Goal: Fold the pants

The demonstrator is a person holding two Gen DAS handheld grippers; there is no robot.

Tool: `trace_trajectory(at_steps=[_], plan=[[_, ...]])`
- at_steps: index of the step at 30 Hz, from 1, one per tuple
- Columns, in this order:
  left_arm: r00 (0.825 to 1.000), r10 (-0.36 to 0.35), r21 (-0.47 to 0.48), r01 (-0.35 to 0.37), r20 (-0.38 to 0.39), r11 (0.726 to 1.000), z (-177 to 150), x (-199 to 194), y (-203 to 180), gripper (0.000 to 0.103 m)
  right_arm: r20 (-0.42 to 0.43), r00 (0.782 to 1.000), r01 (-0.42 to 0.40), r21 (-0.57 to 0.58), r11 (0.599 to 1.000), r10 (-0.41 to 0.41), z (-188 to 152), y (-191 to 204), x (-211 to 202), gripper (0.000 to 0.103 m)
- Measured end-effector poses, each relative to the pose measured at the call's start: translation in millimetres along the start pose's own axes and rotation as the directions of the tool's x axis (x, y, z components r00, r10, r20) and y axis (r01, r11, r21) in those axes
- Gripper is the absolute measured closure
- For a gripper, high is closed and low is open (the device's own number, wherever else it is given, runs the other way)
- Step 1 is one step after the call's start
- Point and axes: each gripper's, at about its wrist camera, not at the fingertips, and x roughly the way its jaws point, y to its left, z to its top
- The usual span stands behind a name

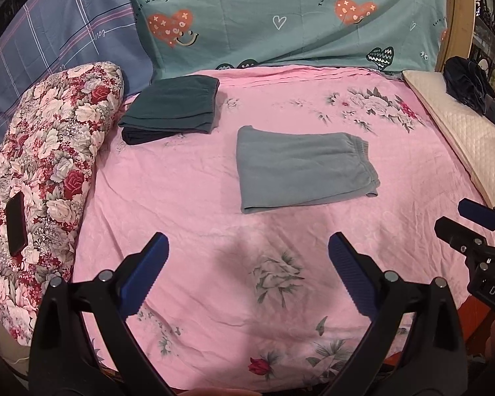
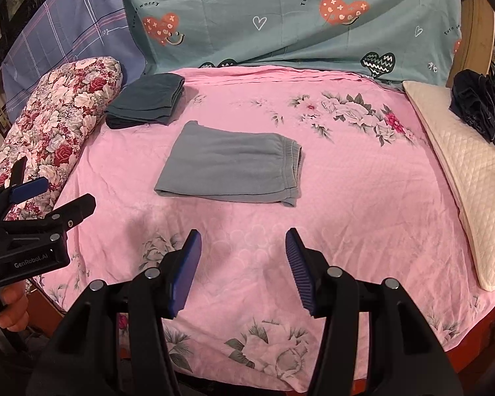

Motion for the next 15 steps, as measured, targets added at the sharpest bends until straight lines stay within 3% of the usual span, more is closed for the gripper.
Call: trace_trajectory(at_steps=[15], plan=[[1.000,0.005,0.001,-0.005,-0.009,1.000,-1.9,-0.3,-8.0,0.004,-0.005,1.000,-0.007,-0.009,1.000,0.007,-1.8,-8.4,-1.4,0.049]])
